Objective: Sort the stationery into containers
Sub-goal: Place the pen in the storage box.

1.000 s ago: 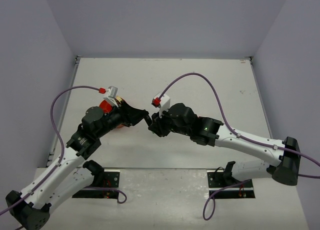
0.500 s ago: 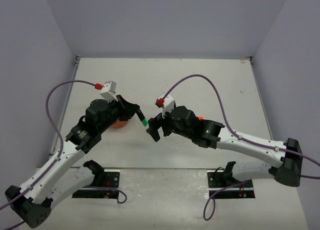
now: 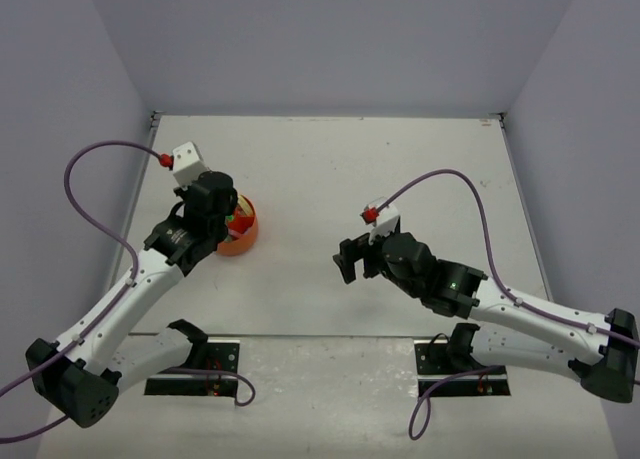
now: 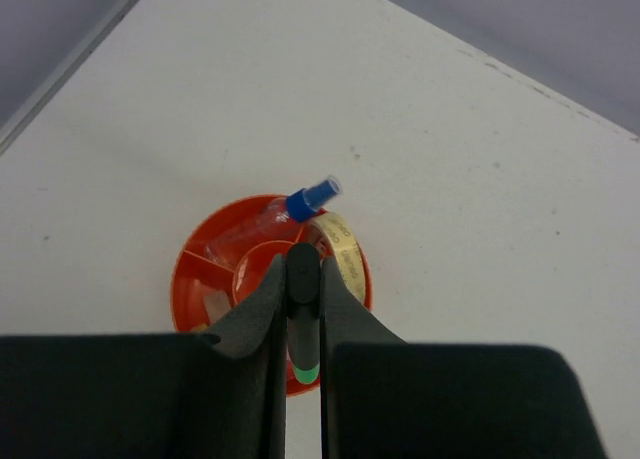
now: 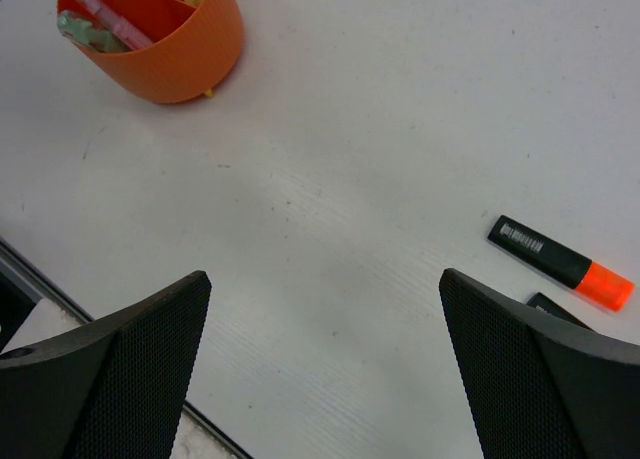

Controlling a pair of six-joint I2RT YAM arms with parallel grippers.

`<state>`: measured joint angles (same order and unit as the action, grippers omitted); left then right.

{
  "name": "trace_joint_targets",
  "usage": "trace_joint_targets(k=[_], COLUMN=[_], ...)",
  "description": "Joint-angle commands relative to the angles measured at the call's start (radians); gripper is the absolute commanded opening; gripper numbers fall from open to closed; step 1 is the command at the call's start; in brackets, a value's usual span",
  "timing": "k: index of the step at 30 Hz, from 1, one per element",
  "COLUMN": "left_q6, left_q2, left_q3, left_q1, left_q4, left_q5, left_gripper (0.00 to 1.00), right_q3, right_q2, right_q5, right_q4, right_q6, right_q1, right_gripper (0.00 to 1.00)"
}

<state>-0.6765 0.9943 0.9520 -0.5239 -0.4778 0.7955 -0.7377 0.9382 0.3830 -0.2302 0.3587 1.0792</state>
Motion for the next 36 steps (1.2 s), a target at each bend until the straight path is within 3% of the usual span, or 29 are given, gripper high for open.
trace_joint_targets(k=[1,11,30,36], left_q6=[0.033,0.037,-0.041,-0.058], left_q2=[0.024,0.035,0.006,-0.043], left_q3=[-0.016,-0.136,-0.256,-0.271], left_q1=[0.052,0.079,0.081,0.081], left_q4=[0.12,0.279,0.324,0.303], left_q5=[0.129,0.089,0.133,0.124], left_gripper=[0.0,0.0,0.01,0.44], right_q3=[0.036,0.081,0.093,0.099], right_q2=[-0.073,-0.144,-0.139,-0.124], right_q5=[0.044,0.045,0.028,0.034], right_q4=[0.002,-0.024,-0.032,-0.036], right_q6=[0.019,0.011,-0.001,0.02], right_q1=[-0.006,-0.018,-0.022,-0.038], right_gripper=[0.99,0.99,0.99,0.99])
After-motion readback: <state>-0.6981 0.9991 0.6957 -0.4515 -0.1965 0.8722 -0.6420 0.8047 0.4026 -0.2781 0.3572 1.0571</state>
